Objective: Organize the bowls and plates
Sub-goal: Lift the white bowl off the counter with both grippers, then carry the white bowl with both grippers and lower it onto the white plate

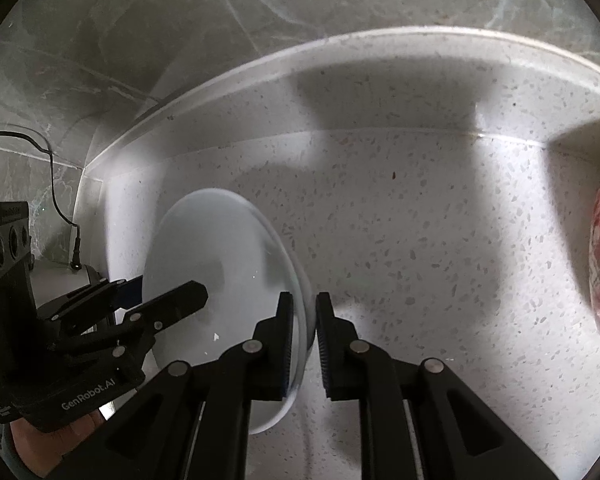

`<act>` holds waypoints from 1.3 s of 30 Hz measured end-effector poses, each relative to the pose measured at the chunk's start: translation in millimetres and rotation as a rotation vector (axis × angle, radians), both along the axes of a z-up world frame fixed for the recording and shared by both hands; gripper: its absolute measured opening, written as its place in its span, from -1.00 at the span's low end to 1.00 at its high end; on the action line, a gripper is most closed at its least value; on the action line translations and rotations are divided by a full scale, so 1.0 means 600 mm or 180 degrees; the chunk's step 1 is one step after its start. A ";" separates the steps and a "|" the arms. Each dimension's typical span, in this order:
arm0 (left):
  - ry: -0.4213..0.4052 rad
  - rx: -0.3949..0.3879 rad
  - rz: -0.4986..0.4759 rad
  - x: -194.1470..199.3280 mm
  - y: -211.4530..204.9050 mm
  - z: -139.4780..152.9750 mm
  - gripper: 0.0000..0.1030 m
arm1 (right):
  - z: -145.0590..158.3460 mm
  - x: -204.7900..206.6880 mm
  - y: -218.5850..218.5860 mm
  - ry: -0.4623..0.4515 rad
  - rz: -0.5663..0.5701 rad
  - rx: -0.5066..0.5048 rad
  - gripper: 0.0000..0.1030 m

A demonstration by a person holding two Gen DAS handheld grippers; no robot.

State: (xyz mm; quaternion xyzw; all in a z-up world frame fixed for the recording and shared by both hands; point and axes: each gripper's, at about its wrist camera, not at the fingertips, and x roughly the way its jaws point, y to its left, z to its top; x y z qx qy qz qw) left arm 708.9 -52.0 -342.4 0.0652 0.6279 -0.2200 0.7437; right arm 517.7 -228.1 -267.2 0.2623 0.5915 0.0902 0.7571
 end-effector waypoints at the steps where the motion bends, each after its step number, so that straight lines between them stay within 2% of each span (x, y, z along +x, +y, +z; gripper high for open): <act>1: 0.0010 0.0007 -0.0012 -0.001 -0.001 -0.002 -0.62 | -0.002 0.000 0.000 -0.0002 0.0005 0.0009 -0.71; 5: 0.0028 0.0001 -0.0062 -0.009 -0.008 -0.009 -0.80 | -0.002 0.001 0.005 -0.0026 0.0029 -0.0013 -0.77; 16: -0.0050 -0.0100 -0.0007 -0.014 -0.001 0.016 -0.85 | 0.013 -0.002 0.004 -0.0090 0.0024 0.0020 -0.76; 22: -0.0113 -0.0192 0.0022 -0.034 0.016 0.063 -0.85 | 0.045 -0.015 0.009 -0.0169 0.0062 0.0047 -0.76; 27: -0.0219 -0.0249 0.0081 -0.067 0.046 0.115 -0.85 | 0.091 -0.034 0.036 -0.0307 0.0178 0.0041 -0.76; 34: -0.0400 -0.0308 0.0308 -0.142 0.123 0.193 -0.85 | 0.155 -0.074 0.108 -0.0499 0.0497 0.0035 -0.75; 39: -0.0414 -0.0306 0.0488 -0.200 0.190 0.211 -0.85 | 0.170 -0.101 0.172 -0.0530 0.0772 0.0034 -0.75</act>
